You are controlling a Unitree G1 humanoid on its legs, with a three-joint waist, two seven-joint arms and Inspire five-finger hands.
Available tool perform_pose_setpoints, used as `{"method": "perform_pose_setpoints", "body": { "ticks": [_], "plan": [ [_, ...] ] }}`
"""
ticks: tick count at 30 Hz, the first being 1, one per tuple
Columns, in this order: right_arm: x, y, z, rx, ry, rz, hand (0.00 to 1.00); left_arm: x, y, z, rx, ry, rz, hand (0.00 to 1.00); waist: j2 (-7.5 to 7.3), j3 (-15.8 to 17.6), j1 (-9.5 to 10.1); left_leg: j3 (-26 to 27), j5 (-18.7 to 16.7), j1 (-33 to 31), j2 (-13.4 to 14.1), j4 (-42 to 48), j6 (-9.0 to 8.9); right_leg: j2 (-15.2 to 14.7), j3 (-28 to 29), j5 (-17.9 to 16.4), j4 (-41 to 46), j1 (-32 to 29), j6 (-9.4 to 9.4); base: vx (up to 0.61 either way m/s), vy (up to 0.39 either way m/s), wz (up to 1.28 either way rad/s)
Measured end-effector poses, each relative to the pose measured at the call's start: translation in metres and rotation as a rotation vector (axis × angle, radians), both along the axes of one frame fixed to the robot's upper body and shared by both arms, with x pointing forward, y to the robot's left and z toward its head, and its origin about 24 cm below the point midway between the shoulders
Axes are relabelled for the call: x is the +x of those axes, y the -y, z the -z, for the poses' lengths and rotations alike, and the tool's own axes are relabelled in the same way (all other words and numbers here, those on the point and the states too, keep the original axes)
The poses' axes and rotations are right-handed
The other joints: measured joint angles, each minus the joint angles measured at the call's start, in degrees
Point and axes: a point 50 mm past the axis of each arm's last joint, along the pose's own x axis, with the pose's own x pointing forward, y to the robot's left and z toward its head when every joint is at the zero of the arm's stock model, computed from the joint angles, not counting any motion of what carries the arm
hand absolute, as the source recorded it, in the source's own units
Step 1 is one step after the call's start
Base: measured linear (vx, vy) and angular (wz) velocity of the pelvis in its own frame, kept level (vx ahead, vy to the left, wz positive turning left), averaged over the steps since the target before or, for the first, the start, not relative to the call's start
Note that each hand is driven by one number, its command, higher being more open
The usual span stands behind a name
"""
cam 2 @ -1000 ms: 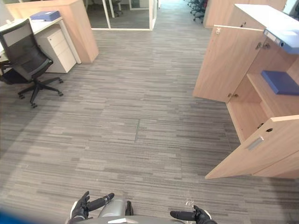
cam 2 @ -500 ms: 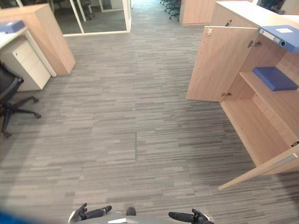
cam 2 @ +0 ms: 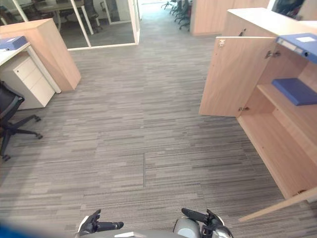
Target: Walk over to the cabinet, pick up the folder, carry it to the office cabinet, place the folder inside the office cabinet, then close the office cabinet door
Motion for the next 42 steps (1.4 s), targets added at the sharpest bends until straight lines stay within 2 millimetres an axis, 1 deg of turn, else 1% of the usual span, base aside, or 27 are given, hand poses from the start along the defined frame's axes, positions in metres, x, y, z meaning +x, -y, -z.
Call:
{"method": "perform_pose_setpoints", "body": {
  "ticks": [2,5,7,9,10,11,13,16,18,19,20,21,22,23,26,27,28,29,30,31,32,33,36,39,40,41,42],
  "plan": [
    [-0.005,-0.002,0.002,0.008,-0.016,0.013,1.0,-0.002,-0.001,0.001,0.003,-0.013,0.006,1.0,-0.03,-0.19,-0.11,-0.01,-0.72,1.29,2.26,-0.76,-1.18,2.18,-1.12,-1.72,-0.12,1.14,-2.02,0.22,-0.198,0.07],
    [-0.023,-0.001,0.006,0.012,-0.055,0.043,1.0,-0.007,-0.001,0.002,0.009,-0.034,0.032,1.0,0.51,-1.19,-0.51,-0.32,-4.57,1.93,6.31,4.26,-2.87,5.7,-3.72,-4.79,-1.9,5.63,-2.71,0.25,-0.201,0.25],
    [-0.041,-0.004,0.009,0.027,-0.092,0.079,1.0,-0.012,-0.004,0.003,0.02,-0.048,0.043,1.0,0.02,-3.2,-1.01,-0.24,-7.02,-4.12,7.58,18.04,-4.59,7.32,-4.81,-5.12,-5.94,8.75,-3.05,0.34,-0.195,0.28],
    [-0.051,-0.002,0.01,0.025,-0.11,0.101,1.0,-0.014,-0.004,0.003,0.001,-0.036,-0.032,1.0,0.91,-3.87,-1.2,-0.27,-6.25,-12.66,10.06,38.97,-7.12,10.31,-4.56,-3.65,-10.97,13.04,-3.86,0.35,-0.128,-0.15],
    [-0.053,0.003,0.009,0.013,-0.115,0.101,1.0,-0.014,0.0,0.002,-0.022,-0.016,-0.086,1.0,2.14,-3.77,-1.12,-0.82,-1.62,-16.64,12.14,50.58,-9.84,12.66,-3.03,-3.54,-13.22,15.9,-4.69,0.45,-0.004,-0.93],
    [-0.052,0.007,0.008,0.002,-0.116,0.088,1.0,-0.013,0.0,0.001,-0.03,0.003,-0.128,1.0,3.21,-3.76,-0.77,-0.64,1.73,-20.37,13.45,62.11,-10.3,14.58,1.01,-3.61,-15.71,19.78,-5.58,0.44,0.047,-1.2],
    [-0.046,0.004,0.009,0.004,-0.118,0.059,1.0,-0.009,-0.003,-0.002,-0.03,0.035,-0.171,1.0,2.56,-3.4,0.39,3.36,-3.11,-23.52,13.38,68.98,-5.92,14.31,7.47,-3.6,-17.37,23.31,-5.95,0.39,0.127,-1.58],
    [-0.034,-0.003,0.008,0.013,-0.106,0.007,1.0,0.002,-0.007,-0.007,-0.025,0.096,-0.2,1.0,0.4,-2.42,1.7,4.73,-8.41,-29.87,9.1,65.29,-1.95,10.67,15.16,-3.6,-18.46,25.72,-5.92,0.37,0.251,-1.75],
    [-0.027,-0.009,0.008,0.025,-0.089,-0.002,1.0,0.01,-0.011,-0.012,-0.02,0.151,-0.246,1.0,-0.84,-1.6,3.01,-1.22,-9.23,-33.75,5.85,48.54,-2.45,6.92,18.42,-3.75,-18.0,26.34,-5.63,0.39,0.357,-1.63],
    [-0.024,-0.013,0.008,0.032,-0.08,-0.005,1.0,0.01,-0.011,-0.012,-0.032,0.16,-0.298,1.0,-0.95,-1.53,3.33,-8.64,-8.09,-34.18,4.85,36.84,-3.47,5.15,19.46,-4.83,-18.63,27.28,-4.01,0.39,0.375,-1.6],
    [-0.021,-0.015,0.008,0.036,-0.066,-0.01,1.0,0.004,-0.009,-0.01,-0.053,0.157,-0.381,1.0,-0.32,-1.8,3.64,-14.96,-5.11,-33.94,5.56,27.28,-5.59,3.93,20.17,-7.88,-19.85,28.51,-0.89,0.4,0.414,-1.45],
    [-0.02,-0.016,0.008,0.04,-0.058,-0.001,1.0,-0.002,-0.01,-0.008,-0.059,0.141,-0.422,1.0,0.15,-1.79,3.44,-14.26,-1.26,-33.56,5.52,28.6,-9.03,3.18,21.21,-8.64,-20.19,29.59,0.63,0.41,0.482,-1.01],
    [-0.02,-0.021,0.009,0.05,-0.061,-0.005,1.0,-0.006,-0.014,-0.006,-0.054,0.126,-0.475,1.0,-0.48,-2.07,3.23,-14.25,-0.76,-33.62,4.02,30.92,-8.86,1.66,22.04,-8.59,-19.42,29.84,0.82,0.4,0.443,-0.5],
    [-0.017,-0.034,0.01,0.076,-0.053,-0.021,1.0,-0.007,-0.018,-0.007,-0.039,0.129,-0.534,1.0,-1.94,-2.6,3.05,-12.96,-3.18,-33.55,3.05,32.85,-7.63,0.71,22.65,-6.02,-16.79,28.61,-0.29,0.46,0.478,-0.44],
    [-0.018,-0.041,0.011,0.092,-0.058,-0.048,1.0,-0.014,-0.02,-0.005,-0.039,0.115,-0.59,1.0,-3.23,-4.33,4.19,-8.77,-4.86,-30.94,1.74,32.43,-4.51,-2.47,24.71,-2.16,-8.12,24.13,1.28,0.34,0.329,-0.53],
    [-0.017,-0.04,0.01,0.09,-0.051,-0.045,1.0,-0.024,-0.022,-0.004,-0.022,0.088,-0.607,1.0,-4.44,-4.65,4.87,-4.78,-5.16,-26.03,-0.41,29.09,-2.24,-6.31,24.28,0.16,4.07,19.03,-0.25,0.36,0.319,-0.86],
    [-0.015,-0.038,0.01,0.088,-0.042,-0.042,1.0,-0.029,-0.022,-0.003,-0.018,0.076,-0.611,1.0,-4.71,-4.55,4.87,-3.16,-4.88,-23.36,-1.49,27.14,-1.29,-8.42,23.91,2.36,9.57,16.63,-2.28,0.39,0.347,-0.93],
    [-0.011,-0.031,0.007,0.073,-0.021,-0.04,1.0,-0.035,-0.023,-0.003,-0.015,0.062,-0.619,1.0,-4.66,-4.65,4.52,-0.93,-4.25,-18.33,-3.65,22.97,0.69,-13.12,20.7,8.68,19.03,12.53,-8.21,0.29,0.307,-0.53],
    [-0.007,-0.022,0.005,0.047,0.002,-0.039,1.0,-0.037,-0.022,-0.002,-0.012,0.053,-0.602,1.0,-3.9,-4.92,3.28,0.28,-4.17,-14.67,-4.31,20.1,1.87,-17.01,13.94,10.2,25.99,9.93,-11.07,0.27,0.311,-0.4],
    [-0.005,-0.019,0.004,0.036,0.01,-0.039,1.0,-0.038,-0.021,-0.002,-0.011,0.047,-0.589,1.0,-3.37,-5.22,2.84,0.47,-4.1,-13.18,-4.22,18.74,2.13,-18.05,9.61,9.99,28.2,8.92,-11.21,0.27,0.273,-0.31],
    [-0.002,-0.015,0.002,0.017,0.021,-0.054,1.0,-0.036,-0.019,-0.001,-0.011,0.044,-0.557,1.0,-2.02,-5.41,2.7,1.35,-3.86,-10.21,-3.27,15.79,2.47,-18.19,1.79,8.01,29.73,7.34,-11.03,0.25,0.152,-0.62],
    [0.005,-0.014,0.0,0.012,0.038,-0.06,1.0,-0.036,-0.016,0.0,-0.008,0.026,-0.521,1.0,-1.07,-4.57,2.74,3.51,-3.83,-6.87,-1.83,13.4,2.44,-15.9,-3.03,2.58,30.31,5.68,-7.81,0.27,0.114,-0.86],
    [0.015,-0.016,-0.003,0.016,0.068,-0.071,1.0,-0.039,-0.008,0.004,-0.024,-0.024,-0.44,1.0,0.29,-2.84,1.95,7.93,-3.79,-1.38,0.81,10.07,2.34,-9.23,-9.39,-4.24,24.9,4.08,-4.03,0.22,0.003,-0.97],
    [0.026,-0.021,-0.006,0.022,0.11,-0.084,1.0,-0.021,-0.006,0.002,-0.037,0.011,-0.393,1.0,0.02,-2.32,0.4,11.32,-4.44,-0.33,2.04,6.15,1.08,-5.39,-13.11,-3.59,8.47,-1.12,-1.95,0.23,-0.146,-0.58],
    [0.031,-0.023,-0.007,0.026,0.124,-0.083,1.0,-0.011,-0.007,0.0,-0.035,0.033,-0.379,1.0,-0.43,-1.0,0.15,12.33,-4.69,1.24,2.29,4.83,-0.22,-4.66,-12.56,0.39,2.87,-2.23,-2.63,0.29,-0.21,-0.46],
    [0.031,-0.025,-0.007,0.032,0.123,-0.077,1.0,-0.005,-0.002,0.001,-0.048,0.042,-0.375,1.0,-0.04,-0.52,0.14,12.9,-5.12,2.67,3.85,4.0,-1.02,-2.15,-12.24,1.08,2.17,-1.73,-4.82,0.31,-0.218,-0.5],
    [0.031,-0.024,-0.007,0.03,0.123,-0.073,1.0,-0.003,0.0,0.0,-0.053,0.047,-0.375,1.0,0.46,-0.51,0.15,12.78,-5.16,2.82,4.33,3.65,-1.17,-1.43,-12.02,0.68,2.49,-1.77,-4.67,0.34,-0.221,-0.45]
  ]
}}
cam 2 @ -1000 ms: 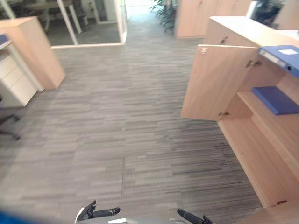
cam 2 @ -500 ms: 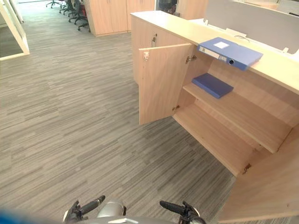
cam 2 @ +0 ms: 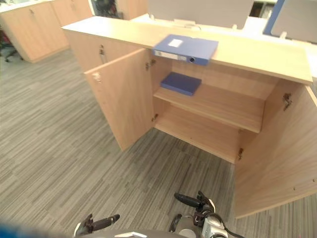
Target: Walk over to the cabinet, pick up the folder, carry it to the office cabinet, place the folder inside the office cabinet, then close the office cabinet door
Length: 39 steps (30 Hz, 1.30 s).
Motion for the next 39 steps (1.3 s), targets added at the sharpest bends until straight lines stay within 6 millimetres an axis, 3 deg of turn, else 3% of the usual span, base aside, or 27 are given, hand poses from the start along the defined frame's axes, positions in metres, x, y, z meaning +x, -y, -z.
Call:
{"method": "perform_pose_setpoints", "body": {
  "ticks": [2,5,7,8,9,11,13,15,18,20,21,22,23,25,26,28,31,33,34,35,37,39],
  "plan": [
    [-0.002,0.006,0.0,0.001,0.004,0.05,1.0,0.015,0.012,-0.001,-0.024,0.035,0.022,1.0,0.35,1.03,-0.24,-0.26,0.34,1.73,0.88,-0.49,-0.17,1.58,0.8,-3.9,2.42,0.13,-1.36,0.38,-0.26,-0.31],
    [-0.023,0.007,0.007,0.031,-0.064,0.126,1.0,0.02,0.024,-0.001,-0.068,0.059,0.037,1.0,0.55,0.3,-0.82,-2.39,-0.05,1.63,4.08,5.2,-0.96,5.0,-0.33,-6.8,-0.66,4.62,-0.89,0.35,-0.266,0.03],
    [-0.035,0.008,0.01,0.035,-0.089,0.156,1.0,0.023,0.022,-0.003,-0.064,0.08,0.021,1.0,0.37,-0.63,-1.31,-5.27,-0.66,-4.81,7.25,19.88,-2.76,8.16,-1.2,-6.33,-5.83,7.98,-0.91,0.31,-0.212,0.06],
    [-0.04,0.011,0.01,0.032,-0.096,0.176,1.0,0.022,0.018,-0.005,-0.061,0.095,-0.022,1.0,1.1,-1.35,-1.04,-7.48,0.72,-12.08,10.2,35.9,-5.96,11.29,-0.73,-5.85,-9.22,9.92,-1.53,0.38,-0.155,-0.3],
    [-0.041,0.012,0.01,0.031,-0.099,0.186,1.0,0.016,0.018,-0.004,-0.067,0.086,-0.051,1.0,1.66,-1.58,-0.82,-8.39,1.58,-15.71,11.64,44.26,-7.48,13.31,0.19,-5.58,-10.98,11.45,-1.94,0.32,-0.108,-0.49],
    [-0.043,0.011,0.011,0.046,-0.105,0.207,1.0,0.009,0.014,-0.003,-0.073,0.081,-0.111,1.0,2.01,-1.62,-0.53,-8.63,1.64,-19.99,12.48,54.59,-7.66,16.05,2.89,-5.1,-14.35,15.26,-3.03,0.38,0.007,-0.73],
    [-0.041,0.006,0.012,0.053,-0.118,0.174,1.0,0.008,0.007,-0.004,-0.065,0.093,-0.144,1.0,1.13,-1.16,0.25,-6.61,0.46,-23.23,11.96,58.37,-6.35,16.89,6.76,-4.8,-17.03,18.66,-3.63,0.39,0.05,-1.01],
    [-0.036,0.0,0.013,0.059,-0.137,0.119,1.0,0.013,0.003,-0.008,-0.052,0.12,-0.162,1.0,-0.09,-0.17,1.68,-5.43,-2.81,-26.24,9.23,52.8,-3.92,15.67,13.29,-4.18,-18.52,22.32,-3.5,0.28,0.106,-1.42],
    [-0.033,-0.005,0.013,0.058,-0.144,0.08,1.0,0.019,0.001,-0.011,-0.038,0.151,-0.158,1.0,-1.14,0.38,2.56,-8.92,-3.85,-28.65,4.54,36.29,-2.98,12.5,19.52,-4.19,-19.29,24.9,-2.36,0.26,0.177,-1.42],
    [-0.034,-0.005,0.014,0.051,-0.148,0.059,1.0,0.02,0.003,-0.011,-0.036,0.156,-0.154,1.0,-0.92,0.25,2.44,-14.56,-1.03,-30.48,2.79,23.2,-2.79,11.29,21.89,-4.84,-21.74,26.88,-0.08,0.33,0.268,-0.77],
    [-0.036,-0.004,0.014,0.041,-0.156,0.048,1.0,0.021,0.004,-0.011,-0.037,0.156,-0.155,1.0,-0.7,0.11,2.42,-18.17,2.37,-31.4,2.63,16.81,-2.74,10.8,22.75,-5.58,-22.39,28.25,1.37,0.3,0.252,-0.41],
    [-0.038,-0.004,0.014,0.037,-0.161,0.044,1.0,0.021,0.003,-0.011,-0.039,0.158,-0.169,1.0,-0.91,-0.02,2.65,-19.26,6.78,-31.62,2.52,14.69,-2.81,10.24,23.31,-6.4,-22.39,29.35,2.71,0.51,0.409,-0.35],
    [-0.043,-0.005,0.015,0.038,-0.173,0.044,1.0,0.017,0.003,-0.01,-0.034,0.147,-0.175,1.0,-0.62,-1.21,2.79,-19.24,15.03,-31.09,2.02,13.89,-3.84,9.38,23.97,-7.44,-22.27,30.06,4.49,0.36,0.28,-0.16],
    [-0.043,-0.016,0.017,0.055,-0.177,0.008,1.0,0.021,-0.008,-0.013,0.003,0.154,-0.15,1.0,-4.01,-1.99,2.83,-17.84,14.09,-31.16,-0.57,14.89,-2.46,6.16,24.1,-6.89,-21.02,29.68,6.64,0.44,0.329,-0.07],
    [-0.042,-0.02,0.017,0.066,-0.179,-0.007,1.0,0.02,-0.011,-0.013,0.015,0.143,-0.138,1.0,-4.2,-2.03,3.04,-16.76,13.35,-30.3,-1.3,15.58,-1.33,4.96,25.07,-5.39,-19.3,29.47,8.3,0.42,0.344,-0.1],
    [-0.043,-0.019,0.017,0.064,-0.179,-0.016,1.0,0.015,-0.011,-0.011,0.019,0.127,-0.143,1.0,-3.77,-2.24,3.2,-14.55,12.25,-26.38,-2.69,14.14,0.33,2.84,27.34,-3.42,-15.54,29.64,8.33,0.3,0.297,-0.31],
    [-0.047,-0.01,0.017,0.036,-0.182,-0.045,1.0,0.005,-0.007,-0.007,-0.009,0.097,-0.111,1.0,-2.56,-3.05,3.69,-11.02,11.47,-17.09,-6.01,6.75,2.35,-1.43,31.77,-2.06,-0.27,25.4,8.26,0.24,0.3,-0.51],
    [-0.045,-0.003,0.015,0.018,-0.17,-0.06,1.0,-0.002,-0.005,-0.006,-0.022,0.082,-0.067,1.0,-2.92,-3.61,3.1,-9.93,11.15,-13.15,-8.75,3.49,3.45,-5.27,30.74,1.0,11.98,20.36,5.08,0.16,0.245,-0.31],
    [-0.044,0.001,0.014,0.007,-0.162,-0.058,1.0,-0.003,-0.004,-0.005,-0.03,0.079,-0.049,1.0,-2.72,-3.66,2.99,-9.57,11.0,-11.34,-9.55,2.23,4.08,-7.45,28.3,3.8,16.47,18.53,2.02,0.12,0.181,-0.17],
    [-0.043,0.007,0.013,-0.008,-0.158,-0.058,1.0,-0.005,-0.002,-0.005,-0.038,0.072,-0.037,1.0,-1.66,-3.67,2.87,-9.38,10.89,-9.63,-9.76,1.23,5.02,-9.89,24.44,5.93,20.17,17.31,0.22,0.14,0.193,-0.13],
    [-0.041,0.01,0.012,-0.019,-0.153,-0.055,1.0,-0.005,-0.003,-0.004,-0.037,0.065,-0.027,1.0,-1.21,-3.05,2.83,-10.73,10.7,-7.36,-8.7,0.39,5.74,-9.88,18.35,-2.08,21.91,16.53,3.51,0.12,0.121,0.14],
    [-0.039,0.008,0.011,-0.014,-0.139,-0.048,1.0,0.0,0.001,-0.006,-0.052,0.084,-0.014,1.0,-0.2,-2.54,2.48,-13.08,10.59,-7.16,-5.84,0.43,5.54,-3.53,16.87,-8.04,15.26,14.58,5.54,0.05,-0.001,0.48]
  ]
}}
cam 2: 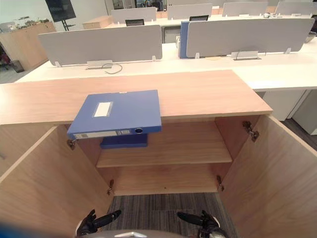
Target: Walk over to the cabinet, pick up the folder, carry it to the office cabinet, place the folder inside the office cabinet, then close the office cabinet door
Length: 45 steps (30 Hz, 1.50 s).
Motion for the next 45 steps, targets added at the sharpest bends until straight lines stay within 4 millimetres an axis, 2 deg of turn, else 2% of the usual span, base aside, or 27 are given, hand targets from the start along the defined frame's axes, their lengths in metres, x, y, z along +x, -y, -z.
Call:
{"method": "perform_pose_setpoints", "body": {
  "ticks": [1,2,3,4,6,8,9,11,13,15,19,20,25,26,27,31,34,40,45],
  "plan": [
    [0.001,0.0,0.0,0.003,0.006,0.005,1.0,0.003,0.002,-0.001,-0.012,0.016,-0.011,1.0,0.05,0.09,-0.04,-0.79,-0.01,-0.23,0.45,0.1,-0.31,1.61,0.51,-0.67,-3.24,-0.65,0.22,0.0,-0.064,0.66],
    [0.001,-0.003,0.0,0.014,0.008,0.016,1.0,0.008,0.003,-0.007,-0.026,0.066,-0.041,1.0,-0.58,0.19,-0.04,-2.57,-0.44,-1.27,0.36,0.43,-1.67,3.91,2.5,-0.15,-11.96,-1.07,1.01,-0.05,-0.11,0.71],
    [-0.001,-0.012,0.002,0.035,0.002,0.012,1.0,0.013,0.004,-0.016,-0.036,0.139,-0.071,1.0,-2.82,0.39,0.31,-4.01,-1.35,-1.9,-1.43,0.64,-2.71,3.95,4.7,2.05,-19.11,-1.32,1.0,-0.06,-0.138,0.68],
    [-0.003,-0.011,0.002,0.044,-0.001,0.039,1.0,0.014,0.01,-0.018,-0.062,0.159,-0.092,1.0,-2.3,0.23,0.36,-4.81,-1.41,-1.56,-1.09,0.49,-3.06,3.97,3.79,1.8,-19.21,-1.02,0.89,0.02,-0.225,0.48],
    [0.002,-0.012,0.0,0.027,0.017,0.0,1.0,0.018,0.018,-0.035,-0.107,0.276,-0.17,1.0,-0.65,-0.99,0.75,-5.3,-0.62,-2.84,1.31,-0.07,-4.44,6.27,2.24,2.14,-21.85,-1.07,0.21,0.06,-0.233,0.23],
    [0.004,-0.012,-0.001,0.019,0.018,-0.045,1.0,0.027,0.014,-0.052,-0.12,0.387,-0.212,1.0,0.2,-1.74,1.09,-5.54,-0.66,-3.79,2.9,-0.47,-5.55,8.22,1.48,3.08,-24.4,-0.91,-1.0,0.03,-0.143,0.09],
    [0.004,-0.012,-0.001,0.019,0.018,-0.049,1.0,0.031,0.011,-0.06,-0.118,0.431,-0.22,1.0,0.33,-2.01,1.27,-5.58,-0.71,-4.08,3.58,-0.65,-5.84,8.96,1.21,3.43,-25.42,-0.79,-1.37,0.07,-0.17,0.06],
    [0.0,-0.015,0.001,0.041,0.001,-0.024,1.0,0.051,0.005,-0.089,-0.112,0.591,-0.216,1.0,0.06,-3.75,2.39,-5.74,-0.65,-5.51,5.05,-0.87,-6.56,10.57,-0.18,4.26,-28.17,-0.59,-2.08,0.11,-0.16,0.17],
    [-0.006,-0.019,0.003,0.05,-0.015,-0.027,1.0,0.059,0.004,-0.105,-0.105,0.671,-0.187,1.0,-0.76,-5.31,2.96,-5.8,-0.62,-6.22,5.45,-0.84,-6.82,11.07,-1.0,4.56,-29.62,0.1,-2.07,0.12,-0.066,0.21],
    [-0.009,-0.023,0.004,0.06,-0.026,-0.04,1.0,0.063,0.003,-0.116,-0.09,0.721,-0.163,1.0,-1.63,-6.09,3.42,-5.88,-0.62,-5.89,5.47,-0.71,-6.83,11.06,-1.56,4.61,-30.98,1.38,-2.01,0.12,-0.021,0.15],
    [-0.009,-0.034,0.005,0.1,-0.021,-0.029,1.0,0.062,-0.005,-0.141,0.074,0.772,-0.058,1.0,-2.72,-7.02,4.43,-6.19,-0.62,-6.1,4.99,-0.49,-6.83,10.86,-2.61,5.27,-33.65,3.18,-1.27,0.06,0.015,0.13],
    [-0.009,-0.037,0.005,0.122,-0.017,-0.011,1.0,0.062,-0.013,-0.152,0.18,0.775,-0.013,1.0,-2.77,-7.09,5.63,-6.34,-0.62,-6.3,4.91,-0.42,-6.83,10.84,-2.64,5.62,-34.17,3.31,-1.0,0.04,0.035,0.08],
    [-0.013,-0.043,0.007,0.164,-0.025,0.041,1.0,0.057,-0.037,-0.178,0.511,0.709,0.057,1.0,-2.57,-7.46,7.07,-8.94,-0.7,-7.04,4.24,-0.02,-6.74,10.77,-4.52,6.73,-36.44,4.94,-0.42,-0.02,0.025,0.27],
    [-0.014,-0.047,0.008,0.179,-0.032,0.062,1.0,0.053,-0.045,-0.188,0.63,0.682,0.048,1.0,-2.62,-7.7,8.07,-9.17,-0.73,-7.24,4.1,-0.02,-6.69,10.8,-4.66,6.96,-37.11,5.16,-0.48,-0.05,0.038,0.16],
    [-0.015,-0.049,0.008,0.185,-0.036,0.063,1.0,0.052,-0.048,-0.191,0.671,0.673,0.043,1.0,-2.64,-7.72,8.52,-9.21,-0.87,-7.26,4.06,-0.03,-6.57,10.78,-4.64,7.03,-37.28,5.23,-0.48,-0.06,0.038,0.11],
    [-0.017,-0.053,0.009,0.22,-0.046,0.093,1.0,0.041,-0.06,-0.215,0.902,0.635,0.014,1.0,-2.18,-8.29,9.28,-9.55,-1.91,-7.8,3.85,0.03,-6.16,10.78,-4.53,7.25,-37.65,5.24,-0.28,-0.1,0.037,0.03],
    [-0.018,-0.054,0.009,0.229,-0.047,0.09,1.0,0.037,-0.065,-0.223,1.009,0.608,0.006,1.0,-2.45,-8.68,9.31,-9.53,-1.91,-8.3,3.53,0.42,-6.07,10.73,-4.24,8.11,-38.65,5.3,-0.32,-0.11,0.042,-0.02],
    [-0.018,-0.055,0.009,0.238,-0.045,0.087,1.0,0.039,-0.065,-0.229,1.104,0.583,0.035,1.0,-2.33,-8.78,9.08,-9.15,-1.31,-8.58,3.35,0.26,-5.66,10.96,-3.89,9.2,-39.64,5.06,-0.53,-0.06,0.015,-0.03],
    [-0.02,-0.053,0.01,0.233,-0.053,0.087,1.0,0.058,-0.043,-0.247,1.174,0.709,0.194,1.0,-2.01,-9.0,8.92,-8.45,-1.13,-8.58,3.74,0.06,-5.74,11.46,-3.05,9.5,-40.12,4.73,-0.94,0.0,-0.007,-0.08]
  ]
}}
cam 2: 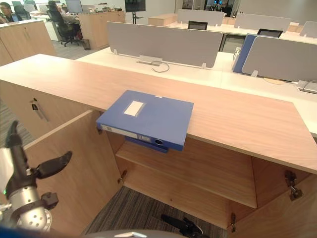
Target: Walk over to the cabinet, pick up the folder, carry it to the office cabinet, place the folder inside the office cabinet, then close the office cabinet door
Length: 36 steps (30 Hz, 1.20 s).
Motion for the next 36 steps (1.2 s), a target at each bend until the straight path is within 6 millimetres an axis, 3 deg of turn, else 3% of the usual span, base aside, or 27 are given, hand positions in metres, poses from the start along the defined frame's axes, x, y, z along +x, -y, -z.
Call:
{"method": "perform_pose_setpoints", "body": {
  "ticks": [6,13,23,29,36],
  "plan": [
    [0.002,0.013,-0.001,-0.038,0.007,-0.011,1.0,0.018,0.038,-0.026,0.217,0.088,0.351,1.0,1.15,-0.22,-1.27,1.39,0.06,0.47,0.27,-0.16,0.04,0.25,2.06,0.34,-0.21,-0.5,-0.34,0.03,0.012,-0.17],
    [0.002,0.025,-0.001,-0.086,0.006,-0.047,1.0,0.024,0.042,-0.038,0.388,0.109,0.477,1.0,1.94,0.26,-1.71,2.41,0.06,1.32,0.79,-0.97,0.04,0.67,3.18,0.5,-0.18,-0.53,-0.6,-0.02,0.008,-0.08],
    [0.001,0.026,-0.001,-0.108,0.006,-0.079,1.0,0.043,0.033,-0.021,0.608,-0.041,0.542,1.0,1.31,0.03,-1.86,3.66,0.09,1.38,1.0,-1.6,0.05,1.03,4.72,0.56,0.26,-1.74,-0.69,-0.01,0.014,-0.07],
    [0.002,0.029,-0.002,-0.119,0.012,-0.075,1.0,0.059,0.036,-0.011,0.648,-0.078,0.586,1.0,1.43,0.2,-2.37,4.65,0.11,2.49,1.17,-2.24,0.07,1.13,5.7,0.61,0.6,-1.66,-0.8,-0.02,0.024,-0.1],
    [0.002,0.031,-0.002,-0.127,0.014,-0.075,1.0,0.065,0.026,0.007,0.68,-0.185,0.613,1.0,1.79,0.36,-3.2,7.67,0.37,4.63,1.94,-4.57,0.07,1.78,8.51,1.43,-0.41,-1.76,-1.17,-0.01,0.023,-0.22]
  ]
}}
